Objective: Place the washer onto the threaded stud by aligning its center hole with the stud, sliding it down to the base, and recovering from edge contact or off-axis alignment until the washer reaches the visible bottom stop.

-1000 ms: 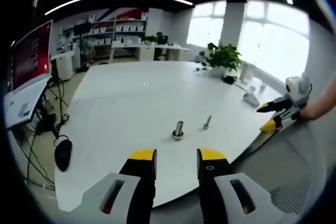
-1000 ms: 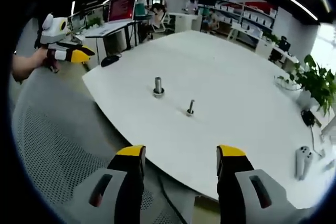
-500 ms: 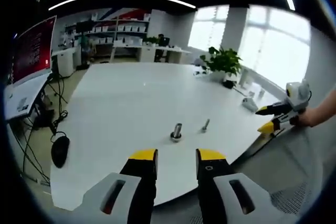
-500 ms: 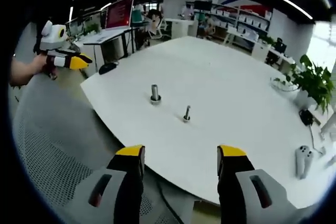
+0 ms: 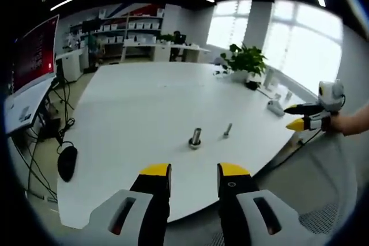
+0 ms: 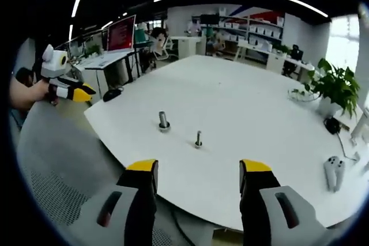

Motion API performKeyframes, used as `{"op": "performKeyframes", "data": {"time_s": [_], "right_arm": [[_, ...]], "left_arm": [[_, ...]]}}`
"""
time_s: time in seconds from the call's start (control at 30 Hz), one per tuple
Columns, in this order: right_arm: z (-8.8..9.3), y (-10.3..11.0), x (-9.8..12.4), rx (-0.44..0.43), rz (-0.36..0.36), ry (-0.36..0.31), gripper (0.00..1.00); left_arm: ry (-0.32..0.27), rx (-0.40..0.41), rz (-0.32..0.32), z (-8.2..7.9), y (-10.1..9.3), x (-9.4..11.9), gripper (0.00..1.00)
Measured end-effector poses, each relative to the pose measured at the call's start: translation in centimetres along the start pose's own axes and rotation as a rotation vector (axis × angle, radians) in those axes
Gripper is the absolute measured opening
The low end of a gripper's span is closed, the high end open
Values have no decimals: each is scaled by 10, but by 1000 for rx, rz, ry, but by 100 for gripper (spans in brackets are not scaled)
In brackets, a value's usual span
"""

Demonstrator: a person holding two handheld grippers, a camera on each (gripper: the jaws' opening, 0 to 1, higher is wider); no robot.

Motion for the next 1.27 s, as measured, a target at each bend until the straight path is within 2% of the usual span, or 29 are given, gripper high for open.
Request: {"op": "performKeyframes", "data": {"time_s": [0.1,0.2,0.3,0.4,0.53,0.7,0.8,1.27], "right_arm": [[3,-1,0,-17,-5,15,57],[-3,-6,2,-76,20,-31,54],[-2,-3,2,-50,18,-21,55],[0,-1,0,-27,6,-4,55],[0,-2,0,-51,9,-4,56],[4,1,-2,-16,-7,30,56],[3,1,-2,-51,-14,23,56],[7,4,-3,-11,-30,53,53]], "left_arm": [[-7,8,-7,0,1,1,30],[-5,2,-10,0,1,1,30],[-4,24,-5,1,2,0,30],[18,6,-2,2,0,-2,31],[12,18,-8,3,2,0,32],[17,13,-14,3,1,0,31],[19,16,-14,3,3,0,31],[25,6,-12,3,2,-1,30]]}}
Point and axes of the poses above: the point that each gripper's makers call its tool centre point, and the gripper's own axes: x roughly backward along the fingers, y roughly to its left, z roughly out of its underside, the point moved 8 cm from there along x, roughly backward along the fingers, and after that the axes turned 14 degrees about z, right-handed, at the moved point
